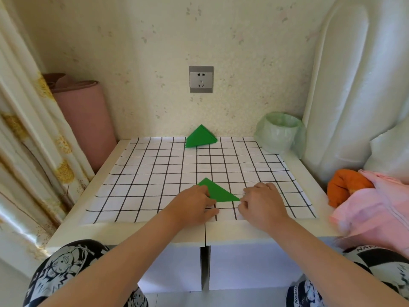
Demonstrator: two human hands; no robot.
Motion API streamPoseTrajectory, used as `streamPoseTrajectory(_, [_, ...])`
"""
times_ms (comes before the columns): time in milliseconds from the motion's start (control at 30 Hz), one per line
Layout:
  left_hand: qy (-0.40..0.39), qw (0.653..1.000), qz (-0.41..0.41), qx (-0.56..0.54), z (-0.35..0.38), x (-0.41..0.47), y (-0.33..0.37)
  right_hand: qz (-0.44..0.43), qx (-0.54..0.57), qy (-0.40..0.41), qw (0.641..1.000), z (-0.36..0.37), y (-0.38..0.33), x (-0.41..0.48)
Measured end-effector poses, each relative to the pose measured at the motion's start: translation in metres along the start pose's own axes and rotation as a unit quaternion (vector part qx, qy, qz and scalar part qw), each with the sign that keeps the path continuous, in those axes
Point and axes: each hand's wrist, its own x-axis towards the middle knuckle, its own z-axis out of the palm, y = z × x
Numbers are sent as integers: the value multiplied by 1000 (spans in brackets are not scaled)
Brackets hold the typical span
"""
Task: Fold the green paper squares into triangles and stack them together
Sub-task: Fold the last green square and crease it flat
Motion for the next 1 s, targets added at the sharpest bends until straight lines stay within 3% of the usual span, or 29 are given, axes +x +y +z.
streamPoseTrajectory(233, [4, 994, -36, -99, 1, 8, -9, -13, -32, -22, 999, -2, 0, 1])
streamPoseTrajectory(433, [-5, 992, -28, -125, 2, 20, -25, -78, -25, 77, 994, -2, -3, 16])
streamPoseTrajectory(567, [4, 997, 35, -71, -1, 28, -29, -170, 91, 7, 981, -2, -9, 33])
streamPoseTrajectory(733, [4, 995, 57, -86, 0, 34, -35, -231, 113, -29, 966, 1, -13, 53])
streamPoseTrajectory(1000, [-5, 992, 37, -123, -10, 37, -44, -254, 59, 34, 965, 1, -15, 73])
